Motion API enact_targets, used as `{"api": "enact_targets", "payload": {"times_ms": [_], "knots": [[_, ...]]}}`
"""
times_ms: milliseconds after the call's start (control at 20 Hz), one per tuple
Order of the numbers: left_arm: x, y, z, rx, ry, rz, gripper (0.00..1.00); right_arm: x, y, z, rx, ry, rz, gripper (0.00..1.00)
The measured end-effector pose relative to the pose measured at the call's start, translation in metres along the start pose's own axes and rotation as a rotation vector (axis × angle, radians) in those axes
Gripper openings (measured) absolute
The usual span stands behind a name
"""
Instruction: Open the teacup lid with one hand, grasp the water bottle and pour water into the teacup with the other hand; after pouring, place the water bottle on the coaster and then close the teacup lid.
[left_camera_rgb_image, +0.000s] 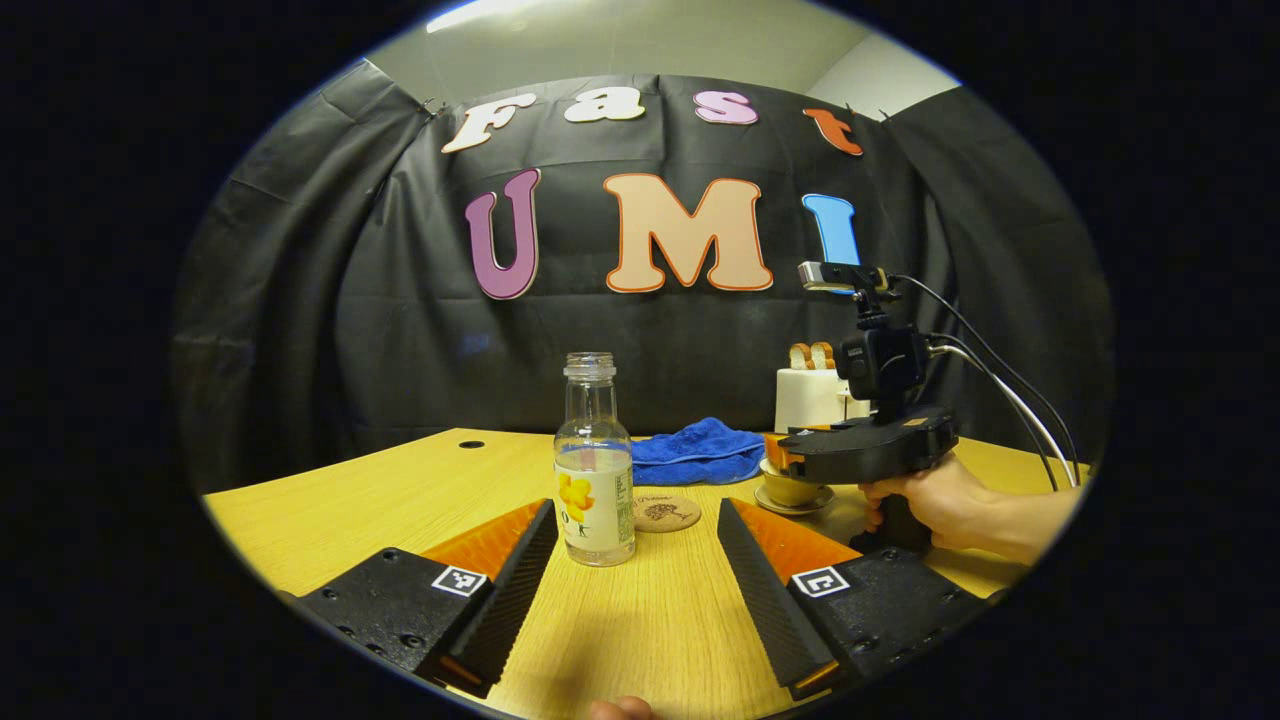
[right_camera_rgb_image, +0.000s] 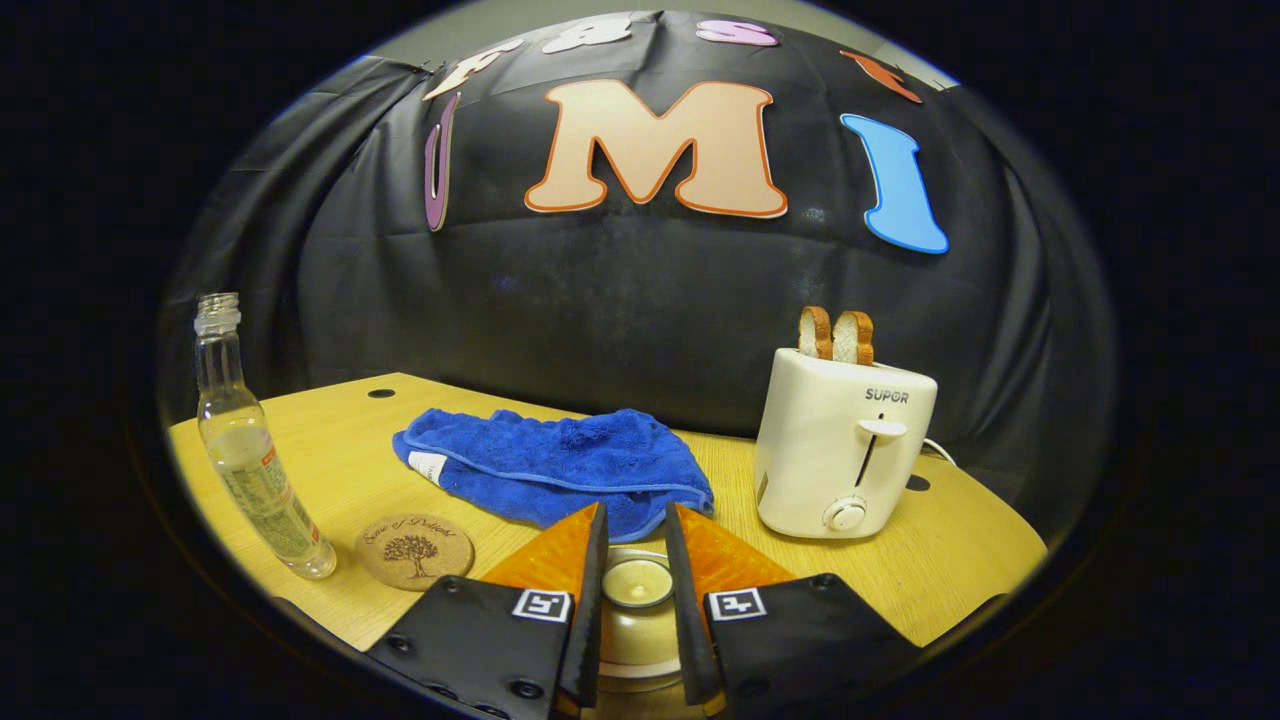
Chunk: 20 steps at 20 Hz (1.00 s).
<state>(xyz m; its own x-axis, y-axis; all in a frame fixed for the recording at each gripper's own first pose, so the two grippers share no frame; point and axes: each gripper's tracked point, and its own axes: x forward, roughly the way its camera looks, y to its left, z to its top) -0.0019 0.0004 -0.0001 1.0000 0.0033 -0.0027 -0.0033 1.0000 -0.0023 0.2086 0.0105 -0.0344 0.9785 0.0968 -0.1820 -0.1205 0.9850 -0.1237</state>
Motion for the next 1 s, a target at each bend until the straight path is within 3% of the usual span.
{"api": "enact_targets", "payload": {"times_ms": [100, 200, 600, 650, 1000], "knots": [[0.0, 0.0, 0.0, 0.0, 0.0, 0.0, 0.94, -0.001, 0.0, -0.001, -0.004, 0.0, 0.0, 0.36], [-0.001, 0.0, 0.0, -0.001, 0.0, 0.0, 0.94, -0.003, 0.002, 0.003, 0.001, -0.02, 0.014, 0.3], [0.0, 0.0, 0.0, -0.001, 0.0, 0.002, 0.95, -0.008, 0.001, 0.025, 0.098, -0.17, 0.045, 0.3], [0.0, 0.0, 0.0, -0.001, 0.0, 0.002, 0.94, -0.007, -0.002, 0.022, 0.142, -0.156, 0.042, 0.29], [0.0, 0.002, -0.001, -0.001, 0.001, 0.013, 0.95, -0.029, 0.009, 0.022, 0.117, -0.162, 0.098, 0.3]]}}
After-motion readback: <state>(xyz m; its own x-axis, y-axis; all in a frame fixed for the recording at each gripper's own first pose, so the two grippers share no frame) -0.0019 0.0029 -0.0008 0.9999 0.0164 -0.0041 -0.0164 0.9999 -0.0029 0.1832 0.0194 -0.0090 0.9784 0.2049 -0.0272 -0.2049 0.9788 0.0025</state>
